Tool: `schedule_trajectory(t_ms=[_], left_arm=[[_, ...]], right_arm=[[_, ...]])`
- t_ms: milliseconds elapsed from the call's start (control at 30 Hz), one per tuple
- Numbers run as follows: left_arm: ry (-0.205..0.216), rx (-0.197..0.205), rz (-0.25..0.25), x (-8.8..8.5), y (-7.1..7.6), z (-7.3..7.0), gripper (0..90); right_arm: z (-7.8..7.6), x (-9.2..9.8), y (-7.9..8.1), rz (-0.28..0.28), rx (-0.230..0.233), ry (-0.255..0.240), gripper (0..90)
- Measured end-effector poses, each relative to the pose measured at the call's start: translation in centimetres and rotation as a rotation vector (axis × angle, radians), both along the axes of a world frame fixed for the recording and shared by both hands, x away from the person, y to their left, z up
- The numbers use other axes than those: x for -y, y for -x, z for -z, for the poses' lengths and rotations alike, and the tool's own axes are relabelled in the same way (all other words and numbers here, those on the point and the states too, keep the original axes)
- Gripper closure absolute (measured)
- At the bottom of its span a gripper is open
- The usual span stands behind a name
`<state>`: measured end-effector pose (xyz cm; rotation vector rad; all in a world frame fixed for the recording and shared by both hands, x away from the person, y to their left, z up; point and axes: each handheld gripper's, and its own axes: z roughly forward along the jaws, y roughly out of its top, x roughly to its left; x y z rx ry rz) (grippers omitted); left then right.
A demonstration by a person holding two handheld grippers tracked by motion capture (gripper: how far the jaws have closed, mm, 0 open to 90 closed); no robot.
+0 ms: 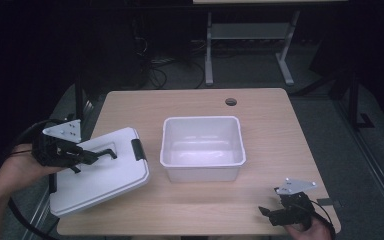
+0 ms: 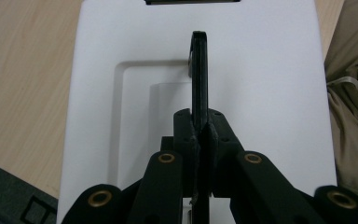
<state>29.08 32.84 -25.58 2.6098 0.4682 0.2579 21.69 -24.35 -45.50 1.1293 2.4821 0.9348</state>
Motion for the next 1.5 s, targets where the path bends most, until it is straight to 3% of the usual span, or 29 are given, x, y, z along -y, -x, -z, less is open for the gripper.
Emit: schedule_trajectory(t_ms=[533, 1500], left_arm=[[0.007, 0.016, 0.04, 2.7, -0.9, -2.5, 84.1], [0.027, 0.01, 0.097, 8.7, -3.3, -3.1, 84.1]], right_arm=[[-0.1, 0.3, 0.2, 0.01, 0.004, -0.008, 15.6], [-0.3, 1.0, 0.4, 0.026, 0.011, -0.03, 15.6]])
